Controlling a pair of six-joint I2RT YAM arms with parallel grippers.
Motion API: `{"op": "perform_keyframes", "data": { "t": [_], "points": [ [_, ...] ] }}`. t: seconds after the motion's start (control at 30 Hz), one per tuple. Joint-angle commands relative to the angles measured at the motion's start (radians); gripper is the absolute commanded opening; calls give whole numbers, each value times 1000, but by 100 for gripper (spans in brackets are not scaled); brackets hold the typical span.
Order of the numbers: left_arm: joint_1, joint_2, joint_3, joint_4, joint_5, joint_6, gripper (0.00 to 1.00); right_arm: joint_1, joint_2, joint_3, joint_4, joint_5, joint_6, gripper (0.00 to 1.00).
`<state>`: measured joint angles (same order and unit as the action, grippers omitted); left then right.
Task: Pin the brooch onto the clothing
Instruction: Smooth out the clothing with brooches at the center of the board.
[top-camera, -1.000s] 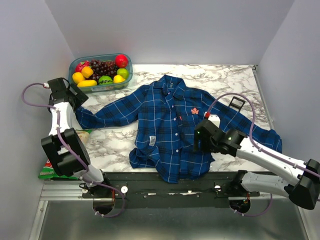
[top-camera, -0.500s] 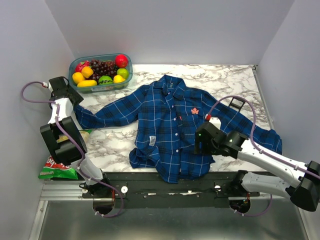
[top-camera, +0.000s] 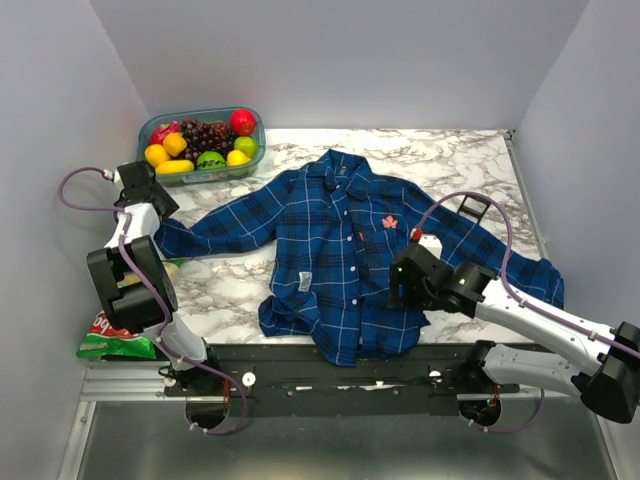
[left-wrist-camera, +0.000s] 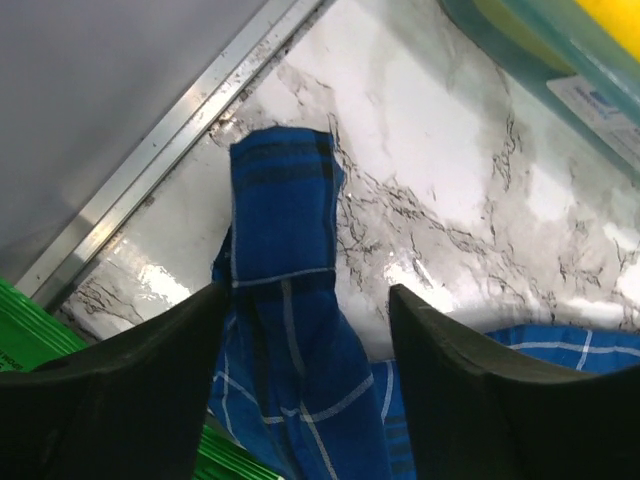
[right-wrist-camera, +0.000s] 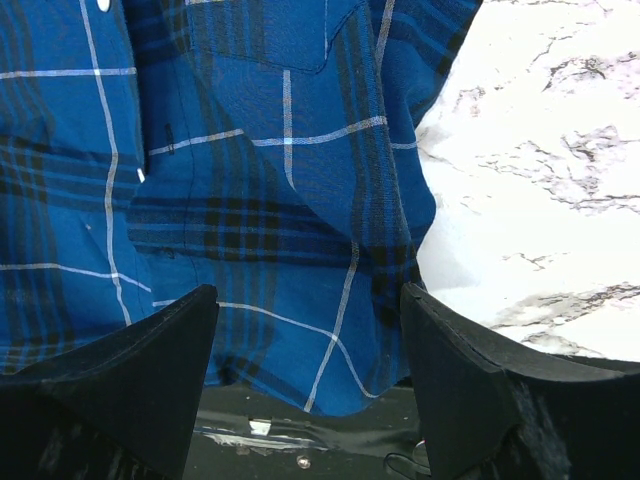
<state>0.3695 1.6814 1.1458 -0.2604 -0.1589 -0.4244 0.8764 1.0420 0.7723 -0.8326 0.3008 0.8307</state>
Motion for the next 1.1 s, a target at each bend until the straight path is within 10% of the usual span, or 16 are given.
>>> {"op": "perform_keyframes", "data": {
  "t": [0.0, 0.17, 0.3, 0.63, 1.07],
  "points": [
    [-12, -32, -21, 33, -51, 19, 70, 7, 12, 1, 0, -19, 10, 81],
    [-12, -26, -35, 43, -27, 27, 49, 7, 6, 4, -6, -17, 15, 81],
    [-7, -66, -73, 85, 49, 10, 0, 7, -3, 2, -16, -12, 22, 81],
    [17, -360, -326, 730, 282, -92, 0, 9, -34, -16, -54, -2, 36, 81],
    [80, -525, -649, 825, 20, -247, 6, 9, -48, -42, -23, -9, 36, 81]
  ]
}}
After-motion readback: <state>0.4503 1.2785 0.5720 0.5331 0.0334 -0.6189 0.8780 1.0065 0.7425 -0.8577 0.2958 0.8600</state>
